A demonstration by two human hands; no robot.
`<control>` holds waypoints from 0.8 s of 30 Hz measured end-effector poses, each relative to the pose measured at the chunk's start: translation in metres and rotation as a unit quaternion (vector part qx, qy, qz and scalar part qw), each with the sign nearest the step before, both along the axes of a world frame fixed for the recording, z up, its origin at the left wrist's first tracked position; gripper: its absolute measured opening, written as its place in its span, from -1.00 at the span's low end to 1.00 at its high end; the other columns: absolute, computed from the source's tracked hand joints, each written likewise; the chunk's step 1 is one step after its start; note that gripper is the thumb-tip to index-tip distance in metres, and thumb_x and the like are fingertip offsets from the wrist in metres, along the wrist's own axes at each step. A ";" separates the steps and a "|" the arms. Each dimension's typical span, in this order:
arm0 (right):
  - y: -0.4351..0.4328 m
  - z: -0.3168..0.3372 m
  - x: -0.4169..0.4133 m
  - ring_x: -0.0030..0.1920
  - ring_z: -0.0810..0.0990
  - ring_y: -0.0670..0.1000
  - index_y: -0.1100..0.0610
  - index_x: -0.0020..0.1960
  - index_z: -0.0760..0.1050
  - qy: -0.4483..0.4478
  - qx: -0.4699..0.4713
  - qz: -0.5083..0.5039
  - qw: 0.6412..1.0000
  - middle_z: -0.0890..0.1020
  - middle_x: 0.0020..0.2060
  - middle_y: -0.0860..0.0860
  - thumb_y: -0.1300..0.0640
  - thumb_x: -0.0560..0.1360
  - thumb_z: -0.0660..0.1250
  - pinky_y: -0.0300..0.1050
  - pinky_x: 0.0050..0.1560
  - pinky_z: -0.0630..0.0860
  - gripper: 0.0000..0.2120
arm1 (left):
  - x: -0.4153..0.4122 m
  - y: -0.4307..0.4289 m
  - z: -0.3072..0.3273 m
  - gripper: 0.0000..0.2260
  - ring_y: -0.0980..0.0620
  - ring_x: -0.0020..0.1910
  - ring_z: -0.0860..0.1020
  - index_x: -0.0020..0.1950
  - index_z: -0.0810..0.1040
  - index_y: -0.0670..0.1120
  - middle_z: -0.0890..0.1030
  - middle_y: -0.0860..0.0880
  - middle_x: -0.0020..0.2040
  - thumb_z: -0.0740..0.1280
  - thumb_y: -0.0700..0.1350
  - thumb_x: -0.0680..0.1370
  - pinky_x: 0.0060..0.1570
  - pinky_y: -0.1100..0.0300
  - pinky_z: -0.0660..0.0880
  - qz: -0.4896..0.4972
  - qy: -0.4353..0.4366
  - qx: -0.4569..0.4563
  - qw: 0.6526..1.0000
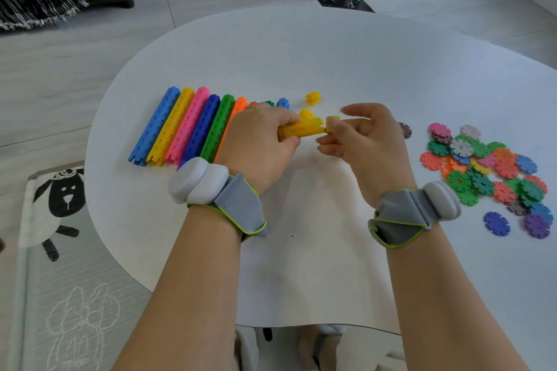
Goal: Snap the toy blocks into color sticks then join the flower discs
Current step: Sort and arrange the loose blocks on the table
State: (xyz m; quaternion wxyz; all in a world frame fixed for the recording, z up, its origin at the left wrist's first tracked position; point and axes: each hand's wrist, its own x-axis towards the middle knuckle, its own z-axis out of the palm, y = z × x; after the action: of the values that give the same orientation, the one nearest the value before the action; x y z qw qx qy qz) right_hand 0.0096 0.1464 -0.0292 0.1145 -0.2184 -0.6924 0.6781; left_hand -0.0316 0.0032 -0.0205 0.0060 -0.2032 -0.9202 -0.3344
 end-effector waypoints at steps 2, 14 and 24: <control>0.006 0.001 0.001 -0.33 0.64 0.01 0.26 -0.07 0.51 0.005 -0.025 -0.010 1.000 0.62 -0.28 0.13 0.26 0.52 0.34 -0.18 -0.27 0.57 -0.94 | 0.001 0.001 0.000 -0.73 0.04 -0.06 0.41 0.18 0.59 -0.02 0.56 -0.09 -0.01 0.36 -0.13 0.48 -0.11 0.34 0.20 -0.004 0.001 0.004 1.000; 0.021 0.002 0.007 -0.34 0.58 0.01 0.24 -0.11 0.58 0.014 -0.024 0.049 0.998 0.62 -0.36 0.07 0.26 0.50 0.35 -0.21 -0.32 0.50 -0.95 | 0.002 0.008 0.000 -0.78 0.09 -0.18 0.34 0.12 0.62 0.01 0.40 0.07 -0.19 0.36 -0.11 0.48 -0.19 0.33 0.15 -0.032 0.015 -0.017 0.999; 0.022 0.002 0.007 -0.38 0.59 0.03 0.27 -0.18 0.55 0.037 -0.043 0.032 0.998 0.62 -0.40 0.09 0.24 0.48 0.39 -0.20 -0.29 0.55 -0.89 | 0.004 0.009 0.002 -0.82 0.07 -0.21 0.36 0.07 0.64 0.00 0.42 0.07 -0.26 0.38 -0.08 0.47 -0.28 0.35 0.19 -0.038 0.007 0.003 0.999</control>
State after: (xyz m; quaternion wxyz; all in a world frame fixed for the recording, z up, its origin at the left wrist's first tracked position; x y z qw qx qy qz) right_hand 0.0167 0.1681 -0.0271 0.1088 -0.1762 -0.6645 0.7180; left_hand -0.0276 0.0122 -0.0186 -0.0001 -0.2404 -0.9107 -0.3359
